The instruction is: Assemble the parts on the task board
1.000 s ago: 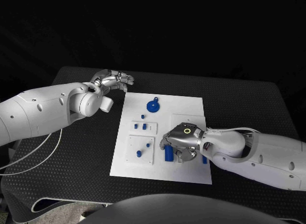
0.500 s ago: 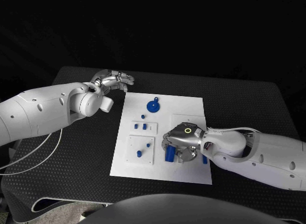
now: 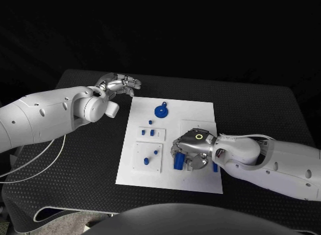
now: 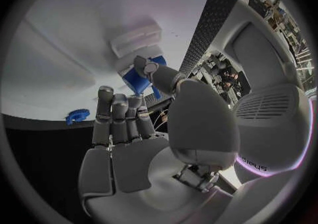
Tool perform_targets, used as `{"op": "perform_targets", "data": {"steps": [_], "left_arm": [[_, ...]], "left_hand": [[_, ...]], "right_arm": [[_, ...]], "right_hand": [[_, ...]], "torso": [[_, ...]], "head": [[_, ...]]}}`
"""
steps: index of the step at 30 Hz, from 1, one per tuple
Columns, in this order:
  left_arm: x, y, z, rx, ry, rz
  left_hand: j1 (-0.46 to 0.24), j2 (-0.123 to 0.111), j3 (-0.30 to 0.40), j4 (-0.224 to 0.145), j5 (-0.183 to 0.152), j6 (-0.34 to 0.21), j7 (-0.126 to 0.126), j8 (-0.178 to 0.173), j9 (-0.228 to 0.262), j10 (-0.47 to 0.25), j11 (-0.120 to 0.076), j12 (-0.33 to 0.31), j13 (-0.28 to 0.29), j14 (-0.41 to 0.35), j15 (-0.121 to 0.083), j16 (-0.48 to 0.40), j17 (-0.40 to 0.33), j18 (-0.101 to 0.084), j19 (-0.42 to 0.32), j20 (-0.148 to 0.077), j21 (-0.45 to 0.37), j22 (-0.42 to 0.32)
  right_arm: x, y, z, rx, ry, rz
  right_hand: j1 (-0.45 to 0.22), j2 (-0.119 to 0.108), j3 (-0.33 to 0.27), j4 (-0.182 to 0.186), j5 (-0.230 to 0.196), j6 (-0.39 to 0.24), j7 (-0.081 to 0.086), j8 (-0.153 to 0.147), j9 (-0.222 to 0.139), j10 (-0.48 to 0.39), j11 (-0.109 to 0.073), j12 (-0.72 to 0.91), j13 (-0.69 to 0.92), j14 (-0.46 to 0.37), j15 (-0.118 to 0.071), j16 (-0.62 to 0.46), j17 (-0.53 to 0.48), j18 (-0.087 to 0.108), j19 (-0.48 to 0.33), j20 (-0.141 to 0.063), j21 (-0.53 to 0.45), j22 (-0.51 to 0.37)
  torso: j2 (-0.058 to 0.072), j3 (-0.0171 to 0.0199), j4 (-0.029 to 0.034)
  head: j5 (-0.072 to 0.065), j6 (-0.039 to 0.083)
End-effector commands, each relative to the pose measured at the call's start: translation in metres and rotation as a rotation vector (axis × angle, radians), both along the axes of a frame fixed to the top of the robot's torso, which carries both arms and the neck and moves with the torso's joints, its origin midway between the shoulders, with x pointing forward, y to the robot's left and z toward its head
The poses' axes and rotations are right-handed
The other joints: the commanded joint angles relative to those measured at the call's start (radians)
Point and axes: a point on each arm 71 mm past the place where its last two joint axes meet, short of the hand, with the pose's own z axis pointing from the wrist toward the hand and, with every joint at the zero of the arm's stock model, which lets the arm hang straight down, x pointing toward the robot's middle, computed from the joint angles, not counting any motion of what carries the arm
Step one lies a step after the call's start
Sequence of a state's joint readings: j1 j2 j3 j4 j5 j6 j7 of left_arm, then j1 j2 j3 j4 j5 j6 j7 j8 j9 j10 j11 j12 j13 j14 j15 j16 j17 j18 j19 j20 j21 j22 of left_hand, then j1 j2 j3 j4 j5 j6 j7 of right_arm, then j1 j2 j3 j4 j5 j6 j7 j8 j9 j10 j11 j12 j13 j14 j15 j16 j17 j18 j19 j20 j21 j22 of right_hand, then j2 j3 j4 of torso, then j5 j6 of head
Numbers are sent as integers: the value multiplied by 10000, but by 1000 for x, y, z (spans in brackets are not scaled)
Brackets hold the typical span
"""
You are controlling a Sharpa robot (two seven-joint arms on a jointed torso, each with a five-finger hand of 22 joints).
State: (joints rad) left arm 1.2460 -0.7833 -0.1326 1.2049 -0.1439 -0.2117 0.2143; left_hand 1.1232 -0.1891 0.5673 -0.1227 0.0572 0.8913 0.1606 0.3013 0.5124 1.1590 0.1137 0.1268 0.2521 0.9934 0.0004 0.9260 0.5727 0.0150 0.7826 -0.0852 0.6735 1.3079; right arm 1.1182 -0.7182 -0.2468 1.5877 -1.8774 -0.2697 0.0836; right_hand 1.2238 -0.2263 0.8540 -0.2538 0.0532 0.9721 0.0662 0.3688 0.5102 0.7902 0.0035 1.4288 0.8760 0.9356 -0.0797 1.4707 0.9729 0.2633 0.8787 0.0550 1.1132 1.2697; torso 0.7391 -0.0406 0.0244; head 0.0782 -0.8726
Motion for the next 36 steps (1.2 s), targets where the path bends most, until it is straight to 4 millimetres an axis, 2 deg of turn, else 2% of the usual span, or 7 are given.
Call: {"op": "perform_targets", "data": {"steps": [1, 13, 19, 27, 34, 36], "left_arm": [[0, -2, 1, -14, -31, -175], [0, -2, 1, 4, -36, -174], [0, -2, 1, 7, -37, -177], [0, -2, 1, 6, -30, -192], [0, -3, 1, 20, -47, -213], [0, -2, 1, 34, -54, -178]], "left_hand": [[-84, 2, 0, 51, -49, -60, 3, -20, 10, -50, -2, 23, -13, -13, 79, -66, 14, 163, 59, -62, -38, 206], [-78, -8, -2, 56, -49, -84, 11, -29, 8, -74, 5, 17, -17, -12, 83, -66, 18, 167, 61, -59, -38, 206], [-74, -9, -2, 57, -49, -90, 14, -31, 8, -80, 6, 17, -18, -12, 84, -66, 19, 168, 61, -58, -38, 207], [-69, -13, -2, 58, -49, -97, 16, -32, 8, -87, 8, 17, -19, -11, 86, -67, 20, 170, 61, -56, -39, 207], [-67, -13, -3, 62, -49, -102, 19, -33, 9, -92, 10, 18, -20, -11, 88, -67, 21, 171, 61, -54, -39, 206], [-67, -13, -3, 63, -49, -103, 19, -33, 9, -93, 11, 19, -20, -11, 88, -68, 22, 171, 60, -53, -39, 206]], "right_arm": [[-2, 2, 2, 346, 24, 126], [2, 0, 14, 468, 429, 124], [5, 0, 18, 451, 387, 110], [6, -1, 18, 337, 464, 84], [16, -8, 12, -174, 280, -233], [16, -8, 12, -128, 269, -219]], "right_hand": [[10, 99, 90, 85, -48, 830, -36, 221, 29, 82, 7, 39, -12, 76, 16, 50, -12, -15, 69, 9, 47, -11], [17, 101, 107, 77, -48, 854, -46, 214, 18, 101, -9, 29, -32, 93, 1, 45, -31, -15, 83, -8, 45, -28], [11, 111, 104, 74, -48, 862, -49, 212, 15, 100, -13, 23, -39, 96, -3, 42, -37, -15, 81, -12, 43, -33], [5, 122, 99, 68, -48, 870, -52, 209, 12, 98, -17, 16, -46, 97, -7, 39, -44, -15, 77, -15, 40, -38], [-21, 125, 88, 42, -48, 868, -55, 191, -1, 74, -21, -8, -64, 82, -11, 21, -62, -15, 42, -15, 20, -50], [-23, 125, 89, 37, -48, 860, -51, 182, -6, 70, -21, -11, -67, 79, -13, 18, -66, -15, 37, -15, 17, -53]], "torso": [[1, 6, -1], [-1, 0, -10], [-3, 3, 7], [5, 8, -8], [1, -11, -12], [3, -1, -8]], "head": [[8, 0], [20, 0], [5, 0], [18, 0], [-32, 0], [-17, 0]]}}
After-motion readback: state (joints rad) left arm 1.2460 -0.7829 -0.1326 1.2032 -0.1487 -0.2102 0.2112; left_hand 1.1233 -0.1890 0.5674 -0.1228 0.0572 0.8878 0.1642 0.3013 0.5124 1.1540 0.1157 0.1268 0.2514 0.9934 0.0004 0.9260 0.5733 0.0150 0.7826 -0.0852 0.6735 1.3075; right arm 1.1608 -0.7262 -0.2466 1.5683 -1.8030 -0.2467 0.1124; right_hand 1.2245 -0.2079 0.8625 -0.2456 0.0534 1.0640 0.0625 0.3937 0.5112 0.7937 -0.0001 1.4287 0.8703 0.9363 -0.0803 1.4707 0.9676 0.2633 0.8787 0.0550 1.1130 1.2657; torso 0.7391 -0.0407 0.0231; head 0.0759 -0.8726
